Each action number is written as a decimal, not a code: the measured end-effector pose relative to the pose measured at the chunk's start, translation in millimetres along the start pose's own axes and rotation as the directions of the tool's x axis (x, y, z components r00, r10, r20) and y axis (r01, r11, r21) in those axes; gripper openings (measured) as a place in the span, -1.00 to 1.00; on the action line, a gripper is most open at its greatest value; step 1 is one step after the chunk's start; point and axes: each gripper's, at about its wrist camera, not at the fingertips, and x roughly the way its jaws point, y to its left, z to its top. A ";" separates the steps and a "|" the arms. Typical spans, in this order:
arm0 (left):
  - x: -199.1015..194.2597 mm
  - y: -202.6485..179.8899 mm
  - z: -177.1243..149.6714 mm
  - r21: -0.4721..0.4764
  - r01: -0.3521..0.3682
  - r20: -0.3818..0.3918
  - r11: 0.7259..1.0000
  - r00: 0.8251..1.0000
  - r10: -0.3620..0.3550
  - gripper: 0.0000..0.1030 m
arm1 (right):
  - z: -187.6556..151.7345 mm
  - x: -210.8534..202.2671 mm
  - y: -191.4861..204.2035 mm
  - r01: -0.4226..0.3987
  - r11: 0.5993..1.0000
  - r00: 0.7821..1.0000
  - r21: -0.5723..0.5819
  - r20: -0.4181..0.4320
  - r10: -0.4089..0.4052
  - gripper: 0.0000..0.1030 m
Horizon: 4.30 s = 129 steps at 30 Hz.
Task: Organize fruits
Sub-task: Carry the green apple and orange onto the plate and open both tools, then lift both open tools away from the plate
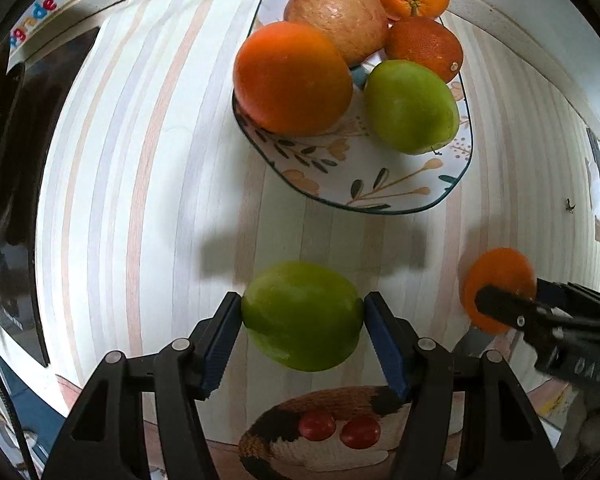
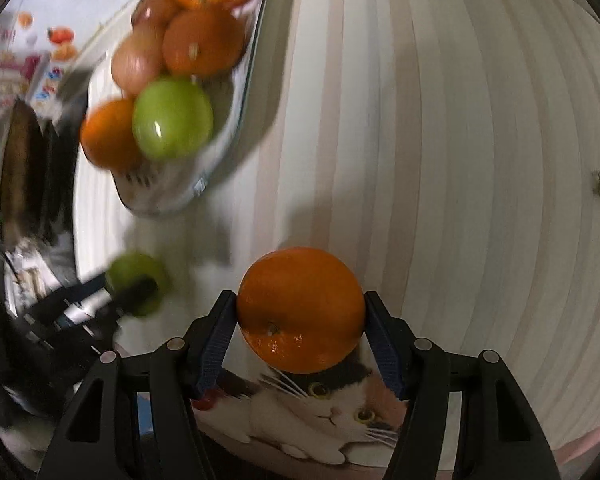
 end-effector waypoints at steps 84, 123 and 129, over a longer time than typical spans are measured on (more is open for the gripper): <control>-106.0 10.4 220.9 0.046 0.038 0.232 0.998 0.971 -0.048 0.72 | 129.7 -117.4 37.4 -0.031 0.992 0.921 0.119 0.390 -0.018 0.89; -251.4 4.3 -54.8 0.081 -0.026 0.505 0.996 0.863 -0.019 0.72 | -127.0 -266.6 101.5 0.223 0.971 0.743 0.081 0.631 -0.223 0.90; -273.8 5.6 -68.9 0.087 -0.032 0.554 0.996 0.832 -0.022 0.72 | -152.1 -287.5 112.4 0.215 0.974 0.718 0.075 0.663 -0.210 0.90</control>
